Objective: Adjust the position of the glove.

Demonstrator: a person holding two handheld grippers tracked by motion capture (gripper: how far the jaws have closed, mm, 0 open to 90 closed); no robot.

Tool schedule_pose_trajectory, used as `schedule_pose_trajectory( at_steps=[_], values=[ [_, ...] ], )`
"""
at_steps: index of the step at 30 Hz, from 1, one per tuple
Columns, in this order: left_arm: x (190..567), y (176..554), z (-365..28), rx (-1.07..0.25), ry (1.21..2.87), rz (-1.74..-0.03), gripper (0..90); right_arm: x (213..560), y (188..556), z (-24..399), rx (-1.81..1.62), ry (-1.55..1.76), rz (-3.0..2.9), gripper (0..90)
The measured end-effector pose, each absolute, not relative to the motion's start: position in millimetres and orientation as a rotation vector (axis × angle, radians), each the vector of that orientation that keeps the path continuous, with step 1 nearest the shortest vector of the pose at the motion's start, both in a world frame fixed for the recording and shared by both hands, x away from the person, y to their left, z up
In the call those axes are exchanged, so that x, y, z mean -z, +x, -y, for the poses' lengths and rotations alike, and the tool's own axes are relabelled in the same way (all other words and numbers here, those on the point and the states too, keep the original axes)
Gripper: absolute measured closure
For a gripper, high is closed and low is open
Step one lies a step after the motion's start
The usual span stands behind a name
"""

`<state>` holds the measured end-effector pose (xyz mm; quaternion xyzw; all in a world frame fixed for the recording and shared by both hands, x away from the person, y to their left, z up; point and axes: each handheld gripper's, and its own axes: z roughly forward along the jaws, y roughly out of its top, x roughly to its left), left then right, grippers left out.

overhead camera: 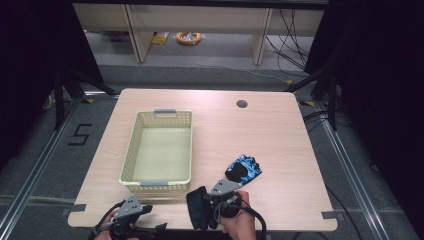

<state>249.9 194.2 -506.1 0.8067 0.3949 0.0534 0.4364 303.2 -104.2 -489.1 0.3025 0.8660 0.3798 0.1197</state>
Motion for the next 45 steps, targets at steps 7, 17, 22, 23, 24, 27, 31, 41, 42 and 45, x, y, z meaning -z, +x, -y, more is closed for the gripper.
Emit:
schedule_pose_trajectory(
  at_steps=[7, 17, 22, 23, 24, 27, 31, 41, 42, 45],
  values=[
    [506, 250, -195, -0.154, 2.005, -0.971, 18.7, 470, 304, 114, -1.147, 0.81, -2.528, 88.7],
    [507, 251, -194, -0.135, 1.997, -0.998, 18.8, 457, 321, 136, -1.159, 0.694, -2.608, 88.7],
    [508, 252, -193, -0.165, 2.003, -0.984, 18.9, 461, 338, 139, -1.145, 0.613, -2.667, 88.7],
    [508, 251, -193, -0.156, 2.007, -0.983, 18.9, 461, 341, 139, -1.115, 0.618, -2.694, 88.6],
    [509, 252, -193, -0.167, 2.013, -0.981, 18.9, 463, 345, 138, -1.107, 0.566, -2.715, 88.6],
    [509, 252, -192, -0.157, 2.005, -0.983, 19.0, 467, 353, 137, -1.06, 0.545, -2.781, 88.6],
    [509, 252, -191, -0.162, 2.013, -0.982, 19.4, 477, 365, 134, -1.01, 0.475, -2.853, 88.5],
    [509, 256, -165, -0.126, 2.034, -0.913, 21.9, 490, 374, 129, -0.977, 0.35, -2.917, 86.1],
    [510, 258, -161, -0.145, 2.049, -0.885, 22.1, 490, 374, 129, -0.972, 0.359, -2.914, 84.4],
    [511, 262, -148, -0.136, 2.031, -0.881, 22.8, 488, 372, 130, -0.959, 0.428, -2.885, 76.6]
  ],
)
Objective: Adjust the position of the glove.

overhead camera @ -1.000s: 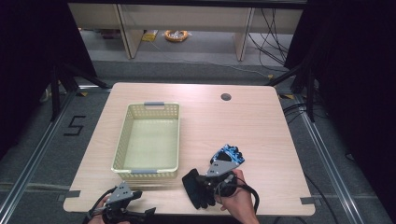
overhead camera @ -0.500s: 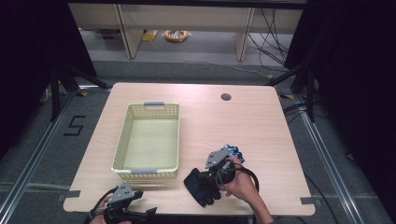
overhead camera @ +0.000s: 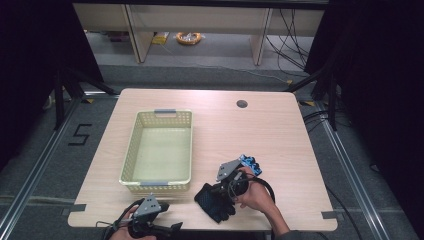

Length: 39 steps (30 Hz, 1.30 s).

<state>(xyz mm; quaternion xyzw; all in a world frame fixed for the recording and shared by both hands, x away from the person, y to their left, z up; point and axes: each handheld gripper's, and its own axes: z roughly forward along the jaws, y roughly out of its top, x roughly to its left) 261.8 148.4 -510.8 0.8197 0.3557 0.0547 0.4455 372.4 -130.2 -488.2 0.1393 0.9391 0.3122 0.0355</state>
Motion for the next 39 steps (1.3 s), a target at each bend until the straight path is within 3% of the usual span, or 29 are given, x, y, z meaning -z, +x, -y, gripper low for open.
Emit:
schedule_pose_trajectory(
  at_steps=[1, 8, 16, 31, 33, 37, 39],
  values=[
    [510, 264, -146, -0.126, 2.043, -0.875, 23.3, 487, 373, 130, -0.974, 0.429, -2.874, 72.2],
    [505, 275, -130, -0.137, 2.044, -0.825, 28.0, 474, 351, 148, -0.99, 0.757, -2.734, 64.0],
    [502, 287, -118, -0.145, 2.082, -0.839, 38.5, 483, 320, 173, -0.95, 0.889, -2.633, 63.7],
    [509, 303, -98, -0.196, 2.115, -0.847, 42.1, 493, 318, 172, -0.925, 0.965, -2.639, 60.6],
    [509, 304, -94, -0.2, 2.132, -0.842, 41.9, 496, 318, 171, -0.929, 0.979, -2.638, 62.5],
    [509, 307, -87, -0.18, 2.125, -0.851, 41.8, 499, 319, 171, -0.888, 0.962, -2.672, 78.5],
    [509, 309, -85, -0.188, 2.118, -0.861, 41.8, 499, 323, 173, -0.868, 0.878, -2.672, 82.4]
  ],
)
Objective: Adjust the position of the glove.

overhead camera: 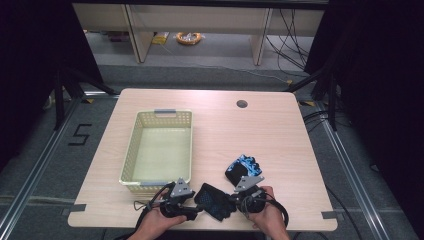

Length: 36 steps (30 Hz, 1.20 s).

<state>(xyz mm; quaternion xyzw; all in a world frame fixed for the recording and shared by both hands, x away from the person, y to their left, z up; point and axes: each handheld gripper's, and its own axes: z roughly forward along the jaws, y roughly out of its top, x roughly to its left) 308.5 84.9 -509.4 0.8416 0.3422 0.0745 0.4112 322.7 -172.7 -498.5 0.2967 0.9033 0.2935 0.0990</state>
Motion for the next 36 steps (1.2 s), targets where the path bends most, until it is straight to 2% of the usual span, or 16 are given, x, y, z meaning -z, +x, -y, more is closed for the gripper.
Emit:
schedule_pose_trajectory(
  at_steps=[4, 8, 12, 17, 30, 34, 36],
  values=[
    [512, 309, -84, -0.199, 2.14, -0.878, 44.3, 498, 321, 170, -0.85, 0.89, -2.676, 86.4],
    [511, 307, -82, -0.235, 2.202, -0.83, 54.9, 497, 323, 171, -0.835, 0.846, -2.691, 86.9],
    [511, 308, -81, -0.262, 2.19, -0.825, 73.0, 495, 324, 171, -0.84, 0.833, -2.692, 87.5],
    [510, 305, -80, -0.247, 2.193, -0.798, 80.9, 490, 331, 171, -0.882, 0.822, -2.676, 88.0],
    [511, 302, -73, -0.173, 2.168, -0.799, 80.6, 492, 349, 173, -0.89, 0.849, -2.672, 86.4],
    [509, 302, -75, -0.158, 2.172, -0.789, 71.3, 492, 349, 173, -0.886, 0.883, -2.657, 76.9],
    [508, 300, -75, -0.135, 2.156, -0.812, 62.3, 486, 347, 176, -0.937, 0.884, -2.622, 68.0]
  ],
)
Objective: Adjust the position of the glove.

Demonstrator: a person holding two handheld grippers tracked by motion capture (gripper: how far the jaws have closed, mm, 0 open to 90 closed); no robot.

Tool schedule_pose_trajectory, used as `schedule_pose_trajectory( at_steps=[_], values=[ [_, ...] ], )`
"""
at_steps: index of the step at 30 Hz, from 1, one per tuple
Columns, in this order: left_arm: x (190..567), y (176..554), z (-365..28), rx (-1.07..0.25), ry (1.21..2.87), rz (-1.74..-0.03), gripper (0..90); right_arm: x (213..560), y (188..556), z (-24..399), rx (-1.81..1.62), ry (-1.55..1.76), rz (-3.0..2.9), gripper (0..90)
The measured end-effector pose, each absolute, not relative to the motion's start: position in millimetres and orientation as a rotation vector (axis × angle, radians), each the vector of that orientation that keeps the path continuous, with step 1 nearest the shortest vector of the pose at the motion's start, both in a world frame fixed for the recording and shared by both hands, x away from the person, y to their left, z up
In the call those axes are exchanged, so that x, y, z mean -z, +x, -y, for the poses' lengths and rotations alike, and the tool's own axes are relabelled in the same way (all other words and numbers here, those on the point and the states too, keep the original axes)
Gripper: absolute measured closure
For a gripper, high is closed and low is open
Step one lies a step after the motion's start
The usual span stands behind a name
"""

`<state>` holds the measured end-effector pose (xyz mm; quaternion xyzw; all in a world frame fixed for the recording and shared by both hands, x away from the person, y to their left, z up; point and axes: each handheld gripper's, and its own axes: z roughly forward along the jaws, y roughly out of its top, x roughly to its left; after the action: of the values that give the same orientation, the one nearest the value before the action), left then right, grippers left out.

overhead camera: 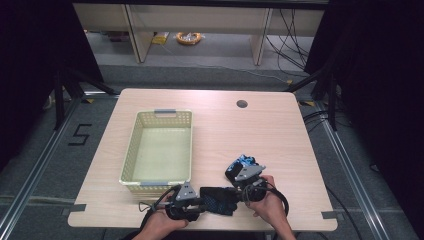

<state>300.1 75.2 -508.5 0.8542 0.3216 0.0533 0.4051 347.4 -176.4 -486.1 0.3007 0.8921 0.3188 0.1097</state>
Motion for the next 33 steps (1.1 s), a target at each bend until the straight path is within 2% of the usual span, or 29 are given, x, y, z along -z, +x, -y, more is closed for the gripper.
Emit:
schedule_pose_trajectory(
  at_steps=[1, 2, 5, 8, 10, 19, 27, 33],
  values=[
    [508, 298, -74, -0.128, 2.133, -0.82, 61.6, 481, 347, 179, -0.955, 0.915, -2.591, 64.6],
    [507, 297, -76, -0.133, 2.148, -0.812, 59.9, 478, 347, 181, -0.974, 0.911, -2.573, 65.8],
    [505, 296, -78, -0.121, 2.127, -0.856, 47.7, 463, 349, 195, -0.969, 0.926, -2.516, 62.7],
    [502, 293, -81, -0.097, 2.081, -0.871, 44.5, 461, 356, 207, -0.961, 0.978, -2.48, 61.4],
    [500, 292, -86, -0.095, 2.106, -0.867, 42.3, 463, 359, 210, -0.952, 1.013, -2.478, 60.6],
    [498, 283, -102, -0.072, 2.043, -0.894, 34.5, 476, 371, 200, -0.95, 0.958, -2.516, 57.4],
    [500, 279, -117, -0.078, 2.02, -0.935, 32.3, 484, 378, 187, -0.915, 0.974, -2.56, 55.9],
    [502, 279, -120, -0.104, 2.062, -0.916, 31.7, 494, 387, 177, -0.832, 1.008, -2.607, 57.7]
  ],
)
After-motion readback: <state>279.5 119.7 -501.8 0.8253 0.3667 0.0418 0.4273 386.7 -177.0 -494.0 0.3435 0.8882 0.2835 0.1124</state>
